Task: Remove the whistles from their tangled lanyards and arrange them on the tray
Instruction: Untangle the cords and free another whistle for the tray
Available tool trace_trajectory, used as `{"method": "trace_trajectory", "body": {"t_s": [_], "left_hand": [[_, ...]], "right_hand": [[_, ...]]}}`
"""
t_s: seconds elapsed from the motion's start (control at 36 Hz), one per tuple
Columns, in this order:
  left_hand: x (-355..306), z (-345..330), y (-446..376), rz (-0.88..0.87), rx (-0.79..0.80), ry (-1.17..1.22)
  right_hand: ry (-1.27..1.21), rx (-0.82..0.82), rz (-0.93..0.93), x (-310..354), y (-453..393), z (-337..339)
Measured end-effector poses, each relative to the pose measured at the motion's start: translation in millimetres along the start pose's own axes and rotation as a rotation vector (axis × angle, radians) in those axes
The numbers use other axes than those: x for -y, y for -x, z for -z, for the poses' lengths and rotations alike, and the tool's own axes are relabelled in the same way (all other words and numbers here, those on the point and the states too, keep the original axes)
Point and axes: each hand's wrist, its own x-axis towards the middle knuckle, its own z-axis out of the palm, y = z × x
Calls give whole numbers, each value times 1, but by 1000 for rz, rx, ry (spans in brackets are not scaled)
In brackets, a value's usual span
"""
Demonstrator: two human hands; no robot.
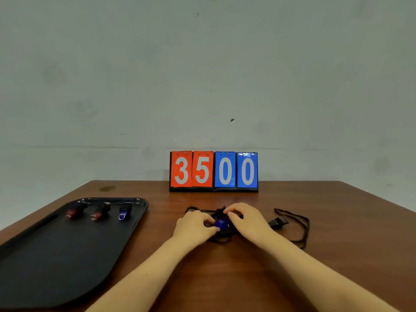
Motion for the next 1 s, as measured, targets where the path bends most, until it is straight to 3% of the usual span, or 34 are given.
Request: {"method": "trace_trajectory", "body": {"t_s": [0.31, 0.53, 0.72, 0.89, 1.0], "left_hand": [[9, -10, -24, 89, -40, 303], [-5, 10, -16, -22, -265, 612], [-16, 29, -12, -50, -334, 906], [-5, 24, -18, 163, -282, 1012], [1, 24, -22, 228, -281, 1149]], "right_hand": [[-90, -134, -45, -27, -27, -11], [174, -172, 120, -17, -25, -4], [-30, -344, 263, 0, -23, -10], [-239, -226, 121, 8, -20, 2], [-279, -4, 37, 5, -20, 13]]}}
